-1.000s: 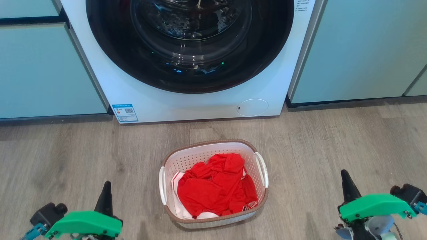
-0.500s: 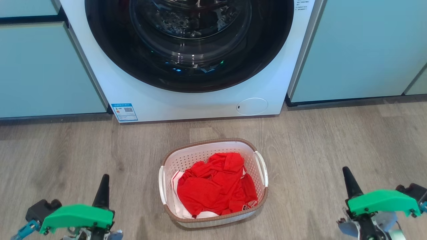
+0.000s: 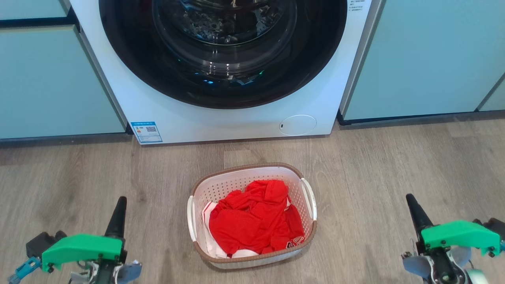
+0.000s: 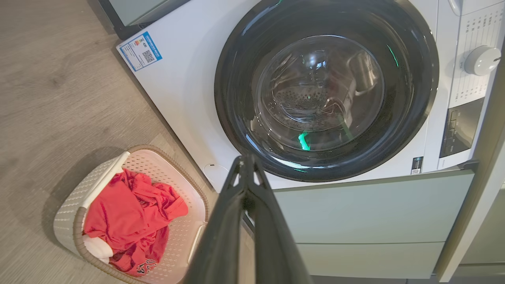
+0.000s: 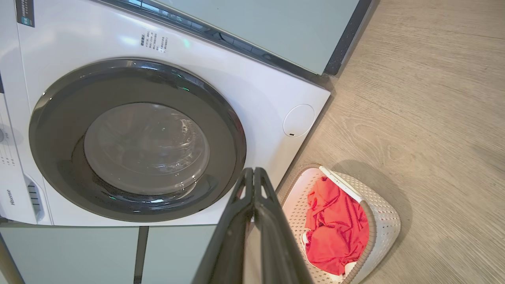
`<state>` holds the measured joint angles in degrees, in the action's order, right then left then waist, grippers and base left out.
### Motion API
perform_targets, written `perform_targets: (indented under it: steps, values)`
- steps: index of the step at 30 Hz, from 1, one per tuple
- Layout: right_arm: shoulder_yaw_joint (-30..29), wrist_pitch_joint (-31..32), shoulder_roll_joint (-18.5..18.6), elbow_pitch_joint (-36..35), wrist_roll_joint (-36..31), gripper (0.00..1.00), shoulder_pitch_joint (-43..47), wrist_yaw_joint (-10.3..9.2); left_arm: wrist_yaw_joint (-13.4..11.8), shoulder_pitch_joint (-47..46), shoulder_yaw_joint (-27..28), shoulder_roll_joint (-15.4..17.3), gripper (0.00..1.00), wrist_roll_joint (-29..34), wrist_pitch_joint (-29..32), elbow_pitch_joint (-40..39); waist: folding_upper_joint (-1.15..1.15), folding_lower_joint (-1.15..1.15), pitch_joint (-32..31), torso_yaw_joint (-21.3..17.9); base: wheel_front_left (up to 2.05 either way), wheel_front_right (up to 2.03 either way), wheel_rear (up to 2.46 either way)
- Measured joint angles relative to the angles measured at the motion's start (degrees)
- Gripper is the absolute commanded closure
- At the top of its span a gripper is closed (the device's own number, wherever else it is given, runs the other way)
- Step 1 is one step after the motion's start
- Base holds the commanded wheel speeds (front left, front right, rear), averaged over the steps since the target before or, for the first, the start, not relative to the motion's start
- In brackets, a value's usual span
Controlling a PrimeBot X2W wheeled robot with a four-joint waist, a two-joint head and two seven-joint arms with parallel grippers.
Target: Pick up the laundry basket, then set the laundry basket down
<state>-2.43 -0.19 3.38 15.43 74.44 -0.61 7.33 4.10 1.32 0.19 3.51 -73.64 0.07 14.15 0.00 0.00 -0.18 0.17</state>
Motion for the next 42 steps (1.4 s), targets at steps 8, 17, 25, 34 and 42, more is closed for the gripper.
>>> perform_targets:
  steps: [8,17,25,34,42]
  values:
    - [-1.0,1.4,0.0,0.0,5.3,1.0,-0.7,0.0,0.9,-0.7,0.6,0.0,1.0,-5.3,1.5,0.3,0.0,0.0,0.1,0.0,0.0,0.0,0.0]
    - [-1.7,2.7,0.0,0.1,11.0,1.0,-1.6,0.0,1.5,-2.4,1.6,0.0,1.0,-11.3,3.0,0.9,0.0,0.0,0.2,-0.1,0.0,0.0,0.0]
    - [-2.8,4.1,0.0,0.2,16.2,1.0,-1.8,0.0,2.5,-3.3,2.4,-0.1,1.0,-16.6,4.4,1.3,0.0,0.0,0.3,-0.1,0.0,0.0,0.0]
    - [-3.2,4.9,0.0,0.3,18.9,1.0,-2.9,0.0,3.0,-4.5,2.7,-0.1,1.0,-19.4,5.0,1.5,0.0,0.0,0.4,-0.2,0.0,0.0,0.0]
    - [-3.4,5.0,0.0,0.3,18.9,1.0,-2.9,0.0,3.0,-4.5,2.9,-0.2,1.0,-19.4,5.2,1.5,0.0,0.0,0.4,-0.2,0.0,0.0,0.0]
